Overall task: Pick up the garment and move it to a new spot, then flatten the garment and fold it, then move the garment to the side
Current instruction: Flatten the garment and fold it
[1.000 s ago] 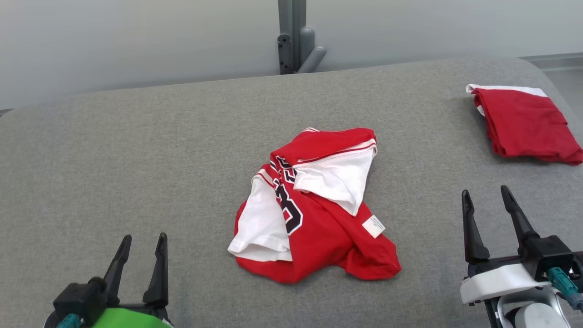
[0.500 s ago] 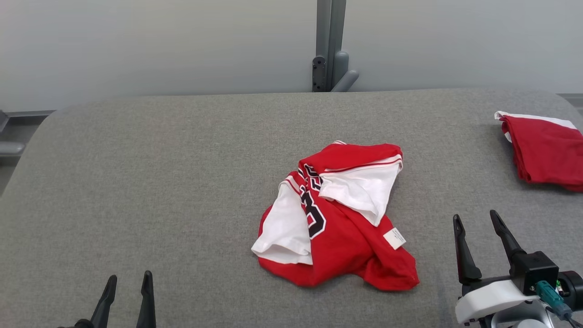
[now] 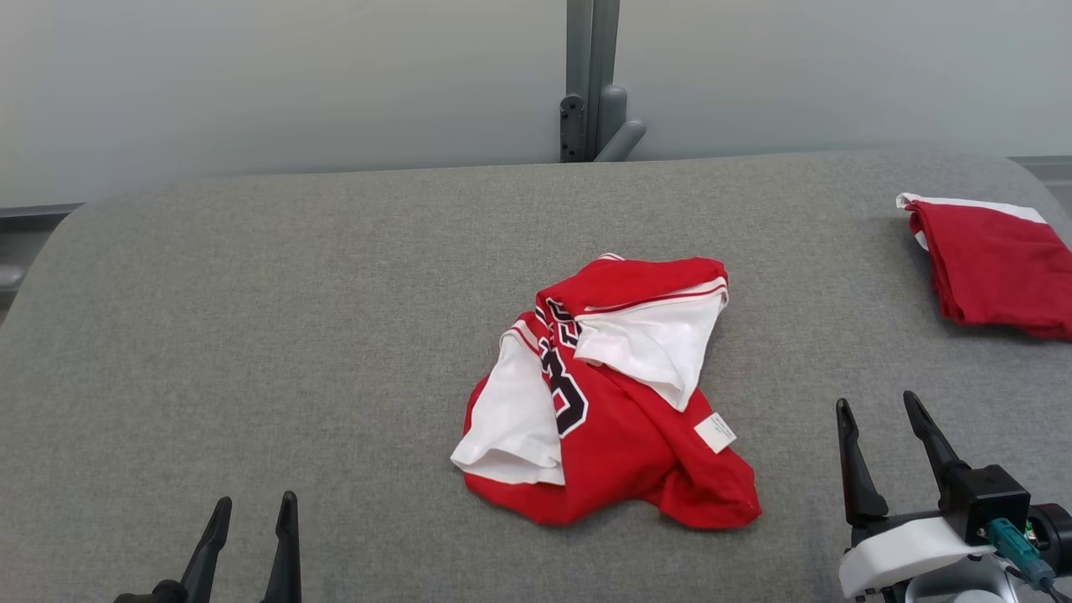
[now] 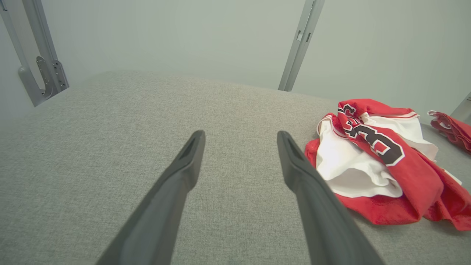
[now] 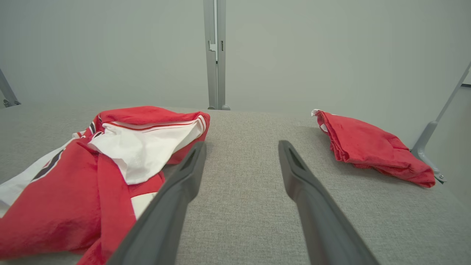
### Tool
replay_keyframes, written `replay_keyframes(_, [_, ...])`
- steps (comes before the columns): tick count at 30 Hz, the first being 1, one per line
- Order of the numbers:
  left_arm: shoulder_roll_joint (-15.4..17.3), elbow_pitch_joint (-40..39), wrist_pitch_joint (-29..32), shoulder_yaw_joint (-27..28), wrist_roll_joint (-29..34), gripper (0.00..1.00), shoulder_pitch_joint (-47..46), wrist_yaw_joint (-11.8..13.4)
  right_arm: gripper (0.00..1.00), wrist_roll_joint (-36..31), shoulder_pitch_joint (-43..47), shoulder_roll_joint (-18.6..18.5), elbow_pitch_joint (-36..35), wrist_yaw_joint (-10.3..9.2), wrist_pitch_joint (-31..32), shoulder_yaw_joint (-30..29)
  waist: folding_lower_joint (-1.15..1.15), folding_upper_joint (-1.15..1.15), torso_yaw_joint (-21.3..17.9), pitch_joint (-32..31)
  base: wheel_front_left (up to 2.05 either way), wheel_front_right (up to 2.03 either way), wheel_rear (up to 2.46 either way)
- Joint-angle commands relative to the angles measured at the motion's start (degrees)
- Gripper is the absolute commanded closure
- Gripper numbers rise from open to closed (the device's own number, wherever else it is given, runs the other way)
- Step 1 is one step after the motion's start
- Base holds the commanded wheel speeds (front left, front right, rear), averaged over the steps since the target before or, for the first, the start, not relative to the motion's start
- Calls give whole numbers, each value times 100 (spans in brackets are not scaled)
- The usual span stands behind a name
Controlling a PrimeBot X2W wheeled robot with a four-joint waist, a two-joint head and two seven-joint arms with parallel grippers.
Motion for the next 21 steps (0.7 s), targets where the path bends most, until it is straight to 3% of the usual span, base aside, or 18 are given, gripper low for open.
replay_keyframes(1, [45,-5,-15,4,-58,0,-96,-15,0,54,18,-9,14,-9,-15,-13,0,23,-22,23,0,0,0])
replay_keyframes(9, [43,61,-15,-228,-190,0,-342,-15,0,57,-118,-9,-17,-9,-15,2,0,23,-131,191,0,0,0])
replay_keyframes(18, [153,1055,-12,-1478,-1065,0,-1662,-16,0,-2,-440,-8,-107,-9,-15,90,0,23,-444,818,0,0,0])
replay_keyframes(21, [276,1541,-4,-2143,-1522,0,-2247,-16,0,-10,-507,-9,-96,-9,-15,66,0,23,-646,984,0,0,0])
